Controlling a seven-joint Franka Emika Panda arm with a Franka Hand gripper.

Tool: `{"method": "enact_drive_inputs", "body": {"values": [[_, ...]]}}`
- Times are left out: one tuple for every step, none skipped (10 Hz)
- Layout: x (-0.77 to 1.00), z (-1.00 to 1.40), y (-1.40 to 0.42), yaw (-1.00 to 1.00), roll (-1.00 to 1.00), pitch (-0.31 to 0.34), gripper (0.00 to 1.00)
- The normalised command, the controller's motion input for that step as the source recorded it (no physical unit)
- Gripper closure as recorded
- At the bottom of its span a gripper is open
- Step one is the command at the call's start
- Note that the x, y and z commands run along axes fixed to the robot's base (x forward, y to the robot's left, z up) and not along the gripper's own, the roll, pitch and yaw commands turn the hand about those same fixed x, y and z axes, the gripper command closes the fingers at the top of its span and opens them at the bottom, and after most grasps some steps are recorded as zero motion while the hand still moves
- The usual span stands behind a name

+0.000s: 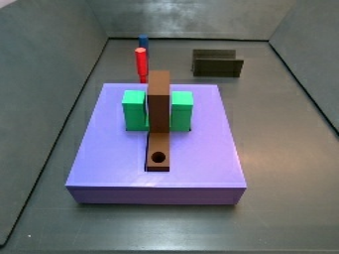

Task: Pick up the blue object. Move up. Move to above the board. Insert the blue object.
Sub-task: Pick up the blue object.

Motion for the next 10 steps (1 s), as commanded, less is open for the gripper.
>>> {"method": "enact_drive_inputs", "body": {"values": [[0.00, 0.00, -0.02, 0.00, 0.00, 0.000, 0.00], [-0.21, -0.09, -0.32, -0.01, 0.00, -0.253, 0.00], [0.00, -0.21, -0.58, 0.00, -0.01, -0.173, 0.00], [0.00, -0.27, -0.95, 0.00, 0.02, -0.069, 0.00], [0.00, -0.22, -0.99, 0.00, 0.00, -0.011, 0.00], [-0.07, -0.32, -0.40, 0.00, -0.01, -0.031, 0.00], [-0.48, -0.43, 0.03, -0.08, 0.00, -0.027, 0.00], [-0.64, -0.70, 0.05, -0.08, 0.02, -0.096, 0.00], [-0.66, -0.67, 0.04, -0.11, 0.04, -0.093, 0.00], [-0.26, -0.30, 0.00, 0.00, 0.00, -0.090, 0.00]]}}
